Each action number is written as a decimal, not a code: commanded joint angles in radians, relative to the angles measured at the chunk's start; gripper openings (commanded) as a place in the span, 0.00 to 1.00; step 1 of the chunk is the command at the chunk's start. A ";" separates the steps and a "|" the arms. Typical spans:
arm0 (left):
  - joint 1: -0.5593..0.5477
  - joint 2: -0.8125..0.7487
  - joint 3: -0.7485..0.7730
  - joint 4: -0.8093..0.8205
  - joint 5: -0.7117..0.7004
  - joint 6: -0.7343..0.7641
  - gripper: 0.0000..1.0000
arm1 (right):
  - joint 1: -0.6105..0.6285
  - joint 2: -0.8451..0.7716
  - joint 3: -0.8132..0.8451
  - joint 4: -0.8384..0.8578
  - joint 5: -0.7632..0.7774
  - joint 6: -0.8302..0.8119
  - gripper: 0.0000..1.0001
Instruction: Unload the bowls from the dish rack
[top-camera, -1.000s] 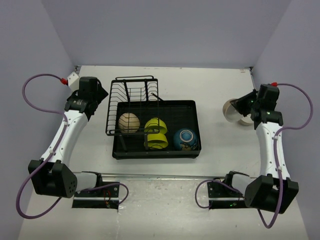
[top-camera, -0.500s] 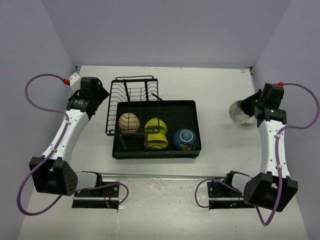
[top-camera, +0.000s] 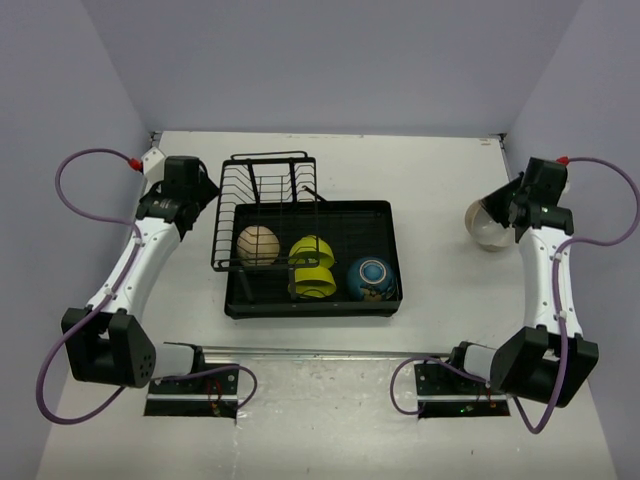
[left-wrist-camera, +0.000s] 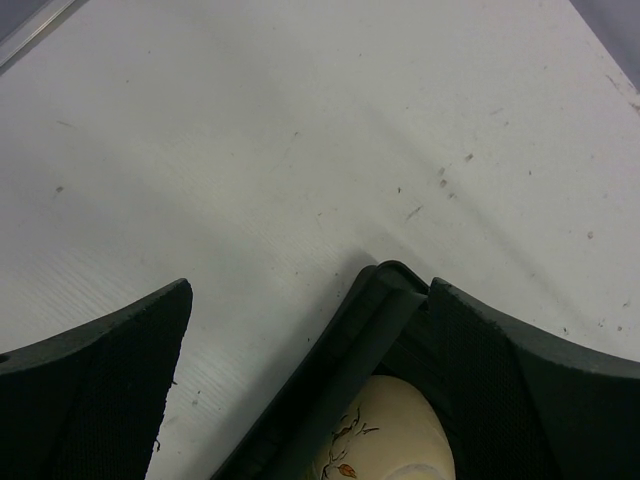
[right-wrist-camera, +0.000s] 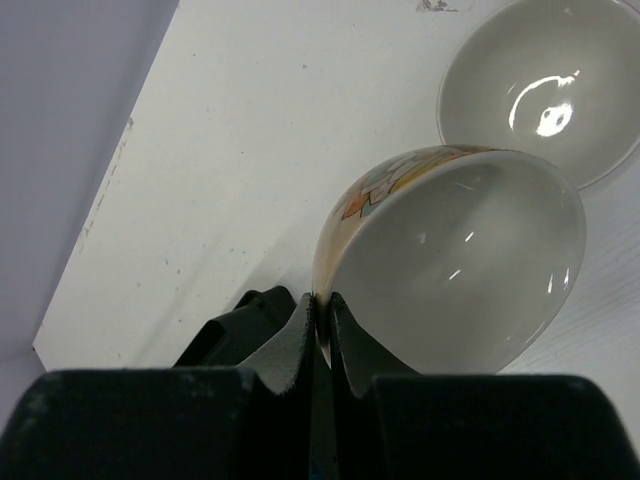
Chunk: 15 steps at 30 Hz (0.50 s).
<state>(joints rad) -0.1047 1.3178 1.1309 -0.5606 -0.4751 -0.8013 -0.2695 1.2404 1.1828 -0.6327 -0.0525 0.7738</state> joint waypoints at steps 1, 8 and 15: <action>0.008 0.011 -0.010 0.036 -0.003 -0.004 1.00 | -0.004 -0.009 0.051 0.060 0.011 -0.022 0.00; 0.007 0.011 0.003 0.033 -0.008 -0.003 1.00 | -0.002 -0.041 -0.064 0.119 -0.043 -0.001 0.00; 0.008 0.008 -0.010 0.019 -0.003 -0.010 1.00 | 0.016 -0.091 -0.173 0.133 -0.063 -0.004 0.00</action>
<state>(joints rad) -0.1047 1.3304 1.1252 -0.5617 -0.4747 -0.8021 -0.2634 1.2095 1.0218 -0.5819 -0.0895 0.7734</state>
